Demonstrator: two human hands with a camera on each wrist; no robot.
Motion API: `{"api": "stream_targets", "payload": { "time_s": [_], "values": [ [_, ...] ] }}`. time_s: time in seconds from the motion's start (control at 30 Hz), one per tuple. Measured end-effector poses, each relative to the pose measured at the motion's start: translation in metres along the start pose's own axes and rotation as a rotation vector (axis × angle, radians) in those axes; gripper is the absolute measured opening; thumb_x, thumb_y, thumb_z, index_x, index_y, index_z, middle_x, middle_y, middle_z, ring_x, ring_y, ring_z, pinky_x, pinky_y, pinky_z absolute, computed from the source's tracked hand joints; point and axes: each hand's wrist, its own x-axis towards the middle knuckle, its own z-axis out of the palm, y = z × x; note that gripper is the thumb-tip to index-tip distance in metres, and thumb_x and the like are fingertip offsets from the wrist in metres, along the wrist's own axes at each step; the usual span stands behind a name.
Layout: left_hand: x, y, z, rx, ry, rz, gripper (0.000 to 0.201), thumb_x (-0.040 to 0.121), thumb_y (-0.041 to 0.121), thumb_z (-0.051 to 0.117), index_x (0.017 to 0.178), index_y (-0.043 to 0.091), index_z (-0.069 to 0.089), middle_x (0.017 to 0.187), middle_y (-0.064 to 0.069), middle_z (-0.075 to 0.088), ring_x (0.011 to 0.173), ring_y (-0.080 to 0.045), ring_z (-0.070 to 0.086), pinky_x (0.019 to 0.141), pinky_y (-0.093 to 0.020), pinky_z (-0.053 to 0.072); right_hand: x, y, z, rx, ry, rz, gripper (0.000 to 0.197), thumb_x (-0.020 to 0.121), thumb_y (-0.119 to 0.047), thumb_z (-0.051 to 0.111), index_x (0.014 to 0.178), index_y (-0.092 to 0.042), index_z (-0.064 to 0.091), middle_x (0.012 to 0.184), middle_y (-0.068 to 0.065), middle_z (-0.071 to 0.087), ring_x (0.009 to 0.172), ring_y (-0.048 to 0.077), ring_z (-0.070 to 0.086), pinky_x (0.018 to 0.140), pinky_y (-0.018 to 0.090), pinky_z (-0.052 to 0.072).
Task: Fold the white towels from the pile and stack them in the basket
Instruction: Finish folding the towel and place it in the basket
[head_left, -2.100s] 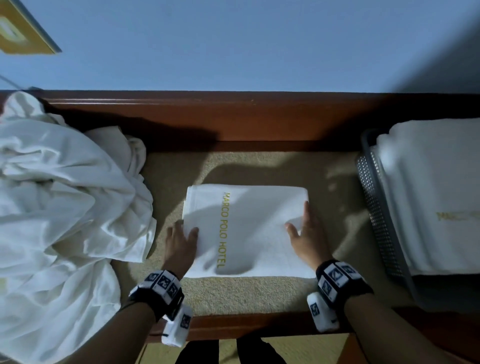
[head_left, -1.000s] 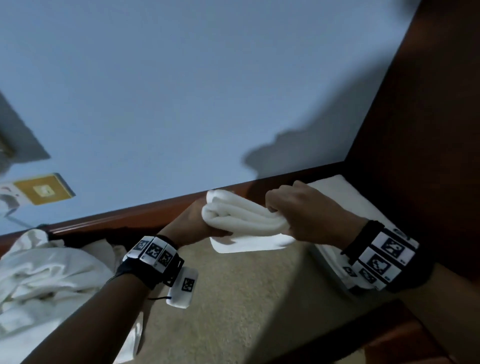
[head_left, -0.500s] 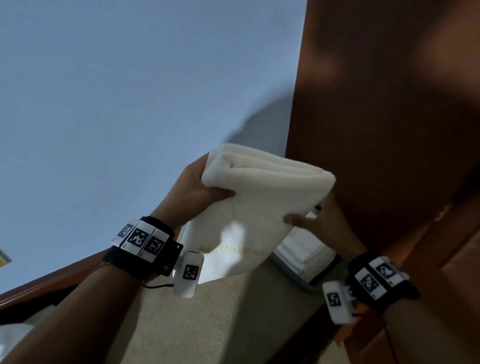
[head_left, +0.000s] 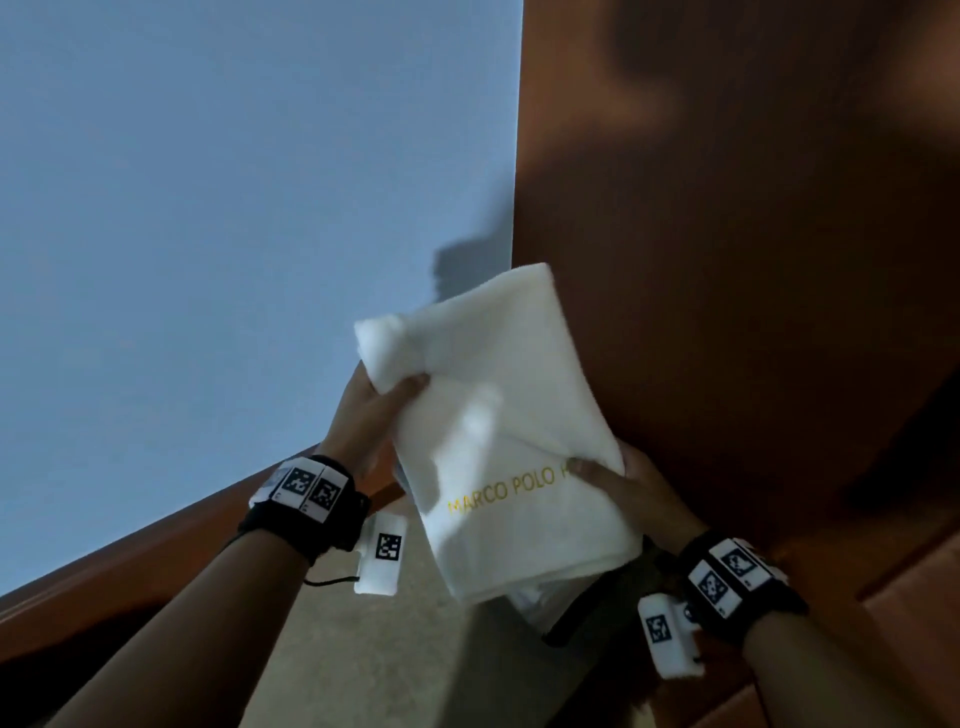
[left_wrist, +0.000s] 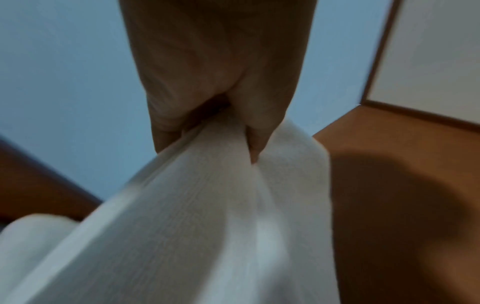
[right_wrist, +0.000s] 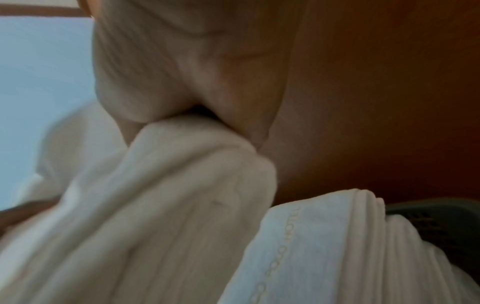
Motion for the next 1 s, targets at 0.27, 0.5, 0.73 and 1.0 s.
{"api": "stream_targets", "payload": {
  "time_s": [0.27,0.5,0.73,1.0],
  "values": [
    [0.128,-0.183,-0.011,0.086,0.247,-0.439,0.077,0.062,0.043,0.088,0.126,0.007,0.063,0.117,-0.022,0.074,0.097,-0.039,0.076,0.084,-0.059,0.062,0.146,0.058,-0.04,-0.19,-0.058,0.255,0.029,0.087,-0.035,0.082,0.104,-0.014,0.074,0.096,0.003,0.079,0.087,0.02,0.077,0.072,0.03,0.058],
    [0.074,-0.193,0.037,-0.022,0.273,-0.59,0.035,0.089,0.037,0.078,0.118,0.023,0.065,0.118,-0.006,0.075,0.103,-0.031,0.075,0.092,-0.055,0.058,0.162,0.112,-0.062,-0.122,-0.03,0.384,0.049,0.083,-0.055,0.077,0.111,-0.015,0.074,0.103,0.003,0.079,0.097,0.023,0.076,0.095,0.045,0.059],
    [0.032,-0.187,0.059,0.078,0.035,-0.734,0.06,0.08,0.061,0.078,0.113,0.011,0.074,0.068,0.007,0.059,0.05,-0.007,0.052,0.048,-0.021,0.039,0.141,0.106,-0.071,-0.063,-0.204,0.496,0.043,0.085,-0.041,0.082,0.12,-0.019,0.072,0.107,0.001,0.079,0.103,0.025,0.074,0.076,0.037,0.059],
    [0.015,-0.177,0.087,-0.17,-0.16,-0.776,0.041,0.096,0.028,0.07,0.135,0.016,0.063,0.136,-0.013,0.068,0.125,-0.033,0.065,0.112,-0.055,0.047,0.145,0.089,-0.075,0.128,0.084,0.338,0.04,0.08,-0.029,0.088,0.112,-0.009,0.073,0.1,0.01,0.08,0.094,0.03,0.077,0.085,0.045,0.062]
  ]
}}
